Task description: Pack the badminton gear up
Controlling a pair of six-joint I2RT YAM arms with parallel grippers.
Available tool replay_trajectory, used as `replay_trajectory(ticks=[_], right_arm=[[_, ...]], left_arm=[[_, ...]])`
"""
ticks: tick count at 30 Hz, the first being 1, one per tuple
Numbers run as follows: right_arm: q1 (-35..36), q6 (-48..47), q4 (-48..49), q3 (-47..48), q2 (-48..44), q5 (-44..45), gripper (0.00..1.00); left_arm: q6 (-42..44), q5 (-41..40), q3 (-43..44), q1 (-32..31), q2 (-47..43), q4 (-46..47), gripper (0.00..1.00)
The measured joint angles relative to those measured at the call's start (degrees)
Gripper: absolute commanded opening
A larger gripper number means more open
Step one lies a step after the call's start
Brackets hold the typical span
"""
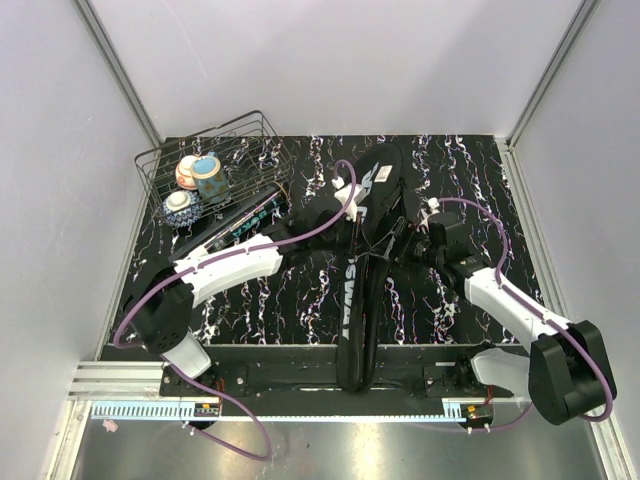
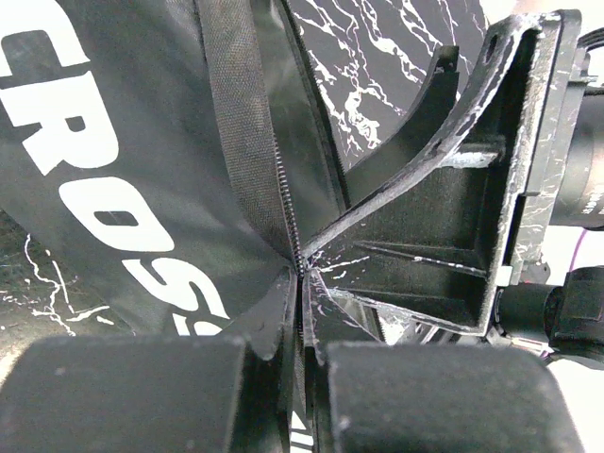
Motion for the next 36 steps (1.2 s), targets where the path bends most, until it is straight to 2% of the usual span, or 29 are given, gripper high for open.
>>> replay_trajectory(ticks=[10, 15, 24, 31, 36], right_arm=[[-0.09, 5.29, 5.53, -0.85, 1.81, 1.64, 0.92], [-0.04, 7.28, 9.38, -1.57, 4.94, 1.18, 0.9], [0.2, 10.21, 13.18, -7.45, -1.77, 7.23, 0.91], [-0.72, 12.44, 19.65, -7.41, -0.2, 10.1, 0.9], [-2.95, 10.97, 19.43, -7.39, 2.03, 10.71, 0.98]], left_arm=[[0.0, -0.72, -1.29, 1.18, -0.37, 3.98, 0.0], [0.02, -1.18, -1.38, 1.22, -0.26, 4.09, 0.0], [-0.24, -0.61, -2.51, 0.7, 0.37, 4.72, 0.0], [-0.63, 0.52, -3.96, 0.7, 0.48, 2.32, 0.0], [-0.61, 1.14, -3.85, 0.7, 1.2, 1.36, 0.0]])
